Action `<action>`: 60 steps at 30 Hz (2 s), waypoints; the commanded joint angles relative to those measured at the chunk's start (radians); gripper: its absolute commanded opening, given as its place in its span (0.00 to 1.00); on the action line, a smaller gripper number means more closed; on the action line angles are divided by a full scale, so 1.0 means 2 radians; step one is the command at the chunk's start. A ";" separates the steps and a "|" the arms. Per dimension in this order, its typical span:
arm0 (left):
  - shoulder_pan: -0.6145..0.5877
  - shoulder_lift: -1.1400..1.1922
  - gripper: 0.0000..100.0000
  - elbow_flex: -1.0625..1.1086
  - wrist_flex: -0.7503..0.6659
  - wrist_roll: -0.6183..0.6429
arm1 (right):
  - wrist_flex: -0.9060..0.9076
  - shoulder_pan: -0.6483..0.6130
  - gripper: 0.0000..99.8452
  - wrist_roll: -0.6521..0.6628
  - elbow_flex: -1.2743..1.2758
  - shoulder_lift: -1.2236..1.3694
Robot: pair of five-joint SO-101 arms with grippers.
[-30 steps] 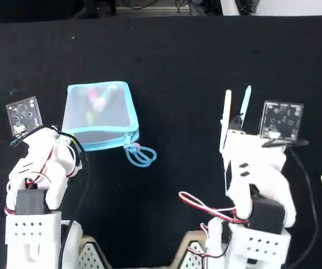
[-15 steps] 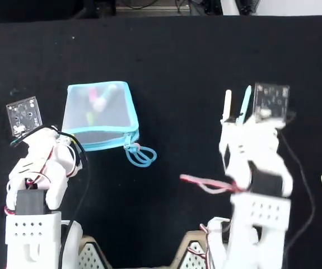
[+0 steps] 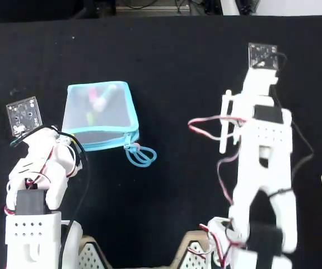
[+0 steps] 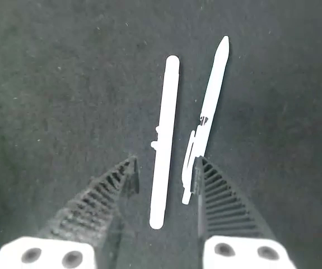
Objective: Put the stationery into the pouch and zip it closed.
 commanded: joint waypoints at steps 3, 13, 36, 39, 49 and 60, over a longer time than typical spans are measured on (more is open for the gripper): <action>-0.003 -0.006 0.03 -0.004 -0.012 -0.003 | -0.002 -0.006 0.15 0.003 -0.081 0.072; -0.003 -0.006 0.03 -0.004 -0.012 -0.003 | 0.002 -0.007 0.15 0.008 -0.194 0.222; -0.003 -0.006 0.03 -0.004 -0.012 -0.003 | 0.181 -0.025 0.15 0.047 -0.642 0.563; -0.003 -0.006 0.03 -0.004 -0.012 -0.003 | 0.218 -0.024 0.15 0.048 -0.725 0.614; -0.003 -0.006 0.03 -0.004 -0.012 -0.003 | 0.292 -0.014 0.15 0.049 -0.959 0.760; -0.003 -0.006 0.03 -0.004 -0.012 -0.003 | 0.346 -0.008 0.01 0.048 -1.059 0.801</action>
